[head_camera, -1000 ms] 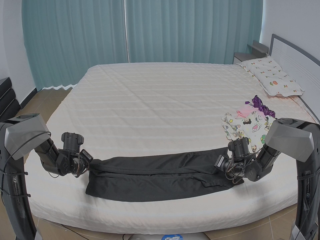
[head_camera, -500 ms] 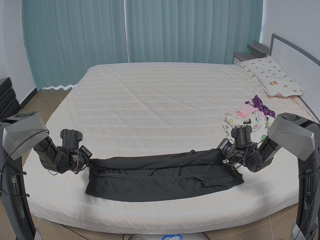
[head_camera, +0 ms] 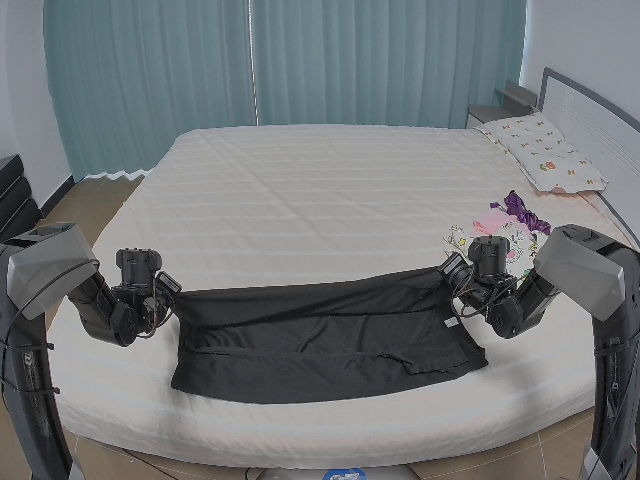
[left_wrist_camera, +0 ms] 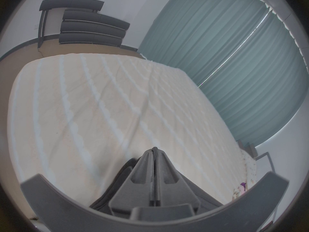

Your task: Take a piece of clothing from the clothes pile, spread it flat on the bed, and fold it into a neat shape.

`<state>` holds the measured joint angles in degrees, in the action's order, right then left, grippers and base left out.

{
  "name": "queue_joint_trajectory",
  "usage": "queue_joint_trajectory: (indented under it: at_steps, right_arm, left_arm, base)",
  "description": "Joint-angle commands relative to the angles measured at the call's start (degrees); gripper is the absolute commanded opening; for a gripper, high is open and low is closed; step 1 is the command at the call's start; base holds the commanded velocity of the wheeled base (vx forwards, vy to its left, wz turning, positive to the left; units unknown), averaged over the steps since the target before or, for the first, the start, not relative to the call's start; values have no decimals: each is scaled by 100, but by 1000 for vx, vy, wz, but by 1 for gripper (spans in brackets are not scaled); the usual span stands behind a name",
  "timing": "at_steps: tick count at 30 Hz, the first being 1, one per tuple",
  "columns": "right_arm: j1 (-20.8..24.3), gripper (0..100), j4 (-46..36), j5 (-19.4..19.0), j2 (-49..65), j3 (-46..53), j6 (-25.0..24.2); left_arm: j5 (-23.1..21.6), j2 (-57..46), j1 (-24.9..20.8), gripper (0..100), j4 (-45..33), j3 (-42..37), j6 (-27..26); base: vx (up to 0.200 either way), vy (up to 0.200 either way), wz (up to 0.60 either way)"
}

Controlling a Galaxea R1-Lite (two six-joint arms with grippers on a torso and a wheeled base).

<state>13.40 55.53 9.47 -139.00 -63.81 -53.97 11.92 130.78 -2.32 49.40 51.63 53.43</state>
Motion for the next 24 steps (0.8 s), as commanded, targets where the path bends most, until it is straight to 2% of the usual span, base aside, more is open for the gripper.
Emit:
queue_joint_trajectory:
  at_steps: [1, 5, 12, 16, 24]
  right_arm:
    - [-48, 0, 151, 46, -224, -123, -26]
    - [-74, 0, 283, 55, -251, -167, -35]
    - [-127, 0, 547, 178, -268, -176, -35]
    - [-144, 0, 916, 195, -356, -159, -8]
    - [-109, 0, 934, 204, -444, -194, 0]
  left_arm:
    - [12, 360, -41, 0, 721, -56, -17]
    - [3, 536, -41, 0, 1151, -21, -8]
    - [3, 554, -76, 0, 1397, 5, 18]
    - [21, 545, -32, 0, 1916, -83, 18]
    - [91, 527, -32, 0, 2364, -197, 9]
  base:
    - [0, 0, 0]
    - [0, 0, 0]
    - [0, 0, 0]
    - [0, 0, 0]
    - [0, 0, 0]
